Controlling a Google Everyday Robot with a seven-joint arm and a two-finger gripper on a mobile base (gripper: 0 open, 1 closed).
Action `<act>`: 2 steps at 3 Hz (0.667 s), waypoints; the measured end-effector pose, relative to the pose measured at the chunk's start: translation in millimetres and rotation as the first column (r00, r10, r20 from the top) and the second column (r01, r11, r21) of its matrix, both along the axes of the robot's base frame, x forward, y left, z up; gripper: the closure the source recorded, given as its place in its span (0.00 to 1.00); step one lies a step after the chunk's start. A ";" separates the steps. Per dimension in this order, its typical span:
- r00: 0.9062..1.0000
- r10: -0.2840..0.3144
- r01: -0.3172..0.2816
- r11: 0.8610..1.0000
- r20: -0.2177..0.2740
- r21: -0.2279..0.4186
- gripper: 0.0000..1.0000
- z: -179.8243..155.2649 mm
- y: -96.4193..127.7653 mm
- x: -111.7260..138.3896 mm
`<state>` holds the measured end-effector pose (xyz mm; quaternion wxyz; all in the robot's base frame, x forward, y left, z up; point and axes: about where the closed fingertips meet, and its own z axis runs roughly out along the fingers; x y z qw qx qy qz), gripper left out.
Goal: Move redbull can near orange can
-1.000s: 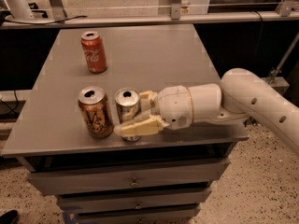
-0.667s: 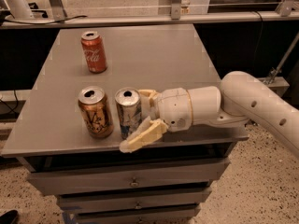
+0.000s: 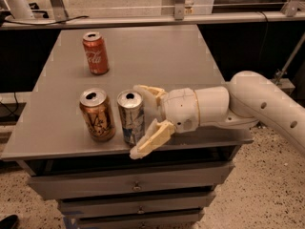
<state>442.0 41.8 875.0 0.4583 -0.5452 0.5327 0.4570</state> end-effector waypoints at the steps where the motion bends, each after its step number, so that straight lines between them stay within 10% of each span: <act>1: 0.999 -0.021 0.021 1.000 0.026 -0.010 0.00 13.2 -27.6 22.4; 2: 0.997 -0.041 0.043 0.999 0.058 -0.023 0.00 36.7 -72.1 55.4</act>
Offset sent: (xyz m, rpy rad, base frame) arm 0.1213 -0.1599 0.1025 -0.0136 -0.1566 -0.1255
